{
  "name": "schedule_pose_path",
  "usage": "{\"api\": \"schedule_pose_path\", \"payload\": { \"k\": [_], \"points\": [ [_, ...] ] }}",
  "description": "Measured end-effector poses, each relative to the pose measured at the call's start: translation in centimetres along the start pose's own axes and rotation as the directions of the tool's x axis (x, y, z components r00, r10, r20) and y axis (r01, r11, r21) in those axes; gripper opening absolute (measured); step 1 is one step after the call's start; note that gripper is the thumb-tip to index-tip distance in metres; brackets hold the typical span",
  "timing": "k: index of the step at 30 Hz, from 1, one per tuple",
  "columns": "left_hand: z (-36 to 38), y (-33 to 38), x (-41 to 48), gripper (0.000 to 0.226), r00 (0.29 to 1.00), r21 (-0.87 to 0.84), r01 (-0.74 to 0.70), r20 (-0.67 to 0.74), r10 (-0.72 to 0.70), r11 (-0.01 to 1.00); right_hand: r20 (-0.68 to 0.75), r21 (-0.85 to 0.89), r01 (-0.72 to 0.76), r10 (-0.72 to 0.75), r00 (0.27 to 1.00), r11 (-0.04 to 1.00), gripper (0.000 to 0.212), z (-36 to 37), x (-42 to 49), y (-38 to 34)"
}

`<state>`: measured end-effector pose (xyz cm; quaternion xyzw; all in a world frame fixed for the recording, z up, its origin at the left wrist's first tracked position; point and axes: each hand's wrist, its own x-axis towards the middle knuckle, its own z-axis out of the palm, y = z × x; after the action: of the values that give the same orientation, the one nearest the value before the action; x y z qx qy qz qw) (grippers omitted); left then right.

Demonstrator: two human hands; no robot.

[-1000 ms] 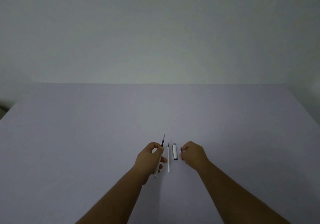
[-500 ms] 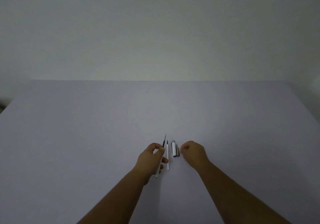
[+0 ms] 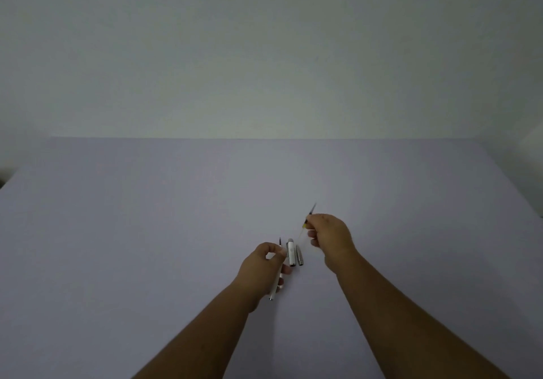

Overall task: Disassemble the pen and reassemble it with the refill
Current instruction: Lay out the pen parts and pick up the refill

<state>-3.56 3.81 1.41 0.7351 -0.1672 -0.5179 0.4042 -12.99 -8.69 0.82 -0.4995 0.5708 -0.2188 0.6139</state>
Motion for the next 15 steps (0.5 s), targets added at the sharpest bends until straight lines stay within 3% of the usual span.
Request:
{"api": "schedule_pose_path", "payload": {
  "k": [2, 4, 6, 9, 12, 15],
  "points": [
    [-0.2, -0.4, 0.4, 0.014, 1.000, -0.013, 0.019, -0.018, -0.019, 1.000, -0.010, -0.233, 0.000, -0.003, 1.000, 0.972, 0.027, -0.8, 0.9, 0.8],
    [-0.4, -0.8, 0.9, 0.019, 0.999, -0.001, 0.040, -0.035, -0.040, 0.999, 0.046, -0.536, 0.025, 0.000, 0.999, 0.844, 0.035, -1.0, 1.3, 2.0],
    [-0.5, -1.1, 1.3, 0.024, 0.997, 0.001, 0.062, -0.041, -0.062, 0.998, 0.085, -0.679, 0.043, 0.020, 0.996, 0.732, 0.040, -0.9, 1.7, 3.3],
    [-0.5, -1.3, 1.9, 0.021, 0.996, -0.005, 0.076, -0.043, -0.077, 0.997, 0.086, -0.747, 0.069, -0.007, 0.996, 0.661, 0.043, -0.7, 2.2, 4.2],
    [-0.6, -1.5, 2.4, 0.014, 0.995, -0.006, 0.084, -0.051, -0.084, 0.996, 0.070, -0.755, 0.066, -0.020, 0.997, 0.653, 0.046, -0.4, 2.5, 4.5],
    [-0.7, -1.8, 2.8, 0.021, 0.994, -0.028, 0.094, -0.060, -0.096, 0.995, 0.066, -0.760, 0.071, -0.031, 0.997, 0.647, 0.049, -0.3, 2.5, 4.6]
  ]
}}
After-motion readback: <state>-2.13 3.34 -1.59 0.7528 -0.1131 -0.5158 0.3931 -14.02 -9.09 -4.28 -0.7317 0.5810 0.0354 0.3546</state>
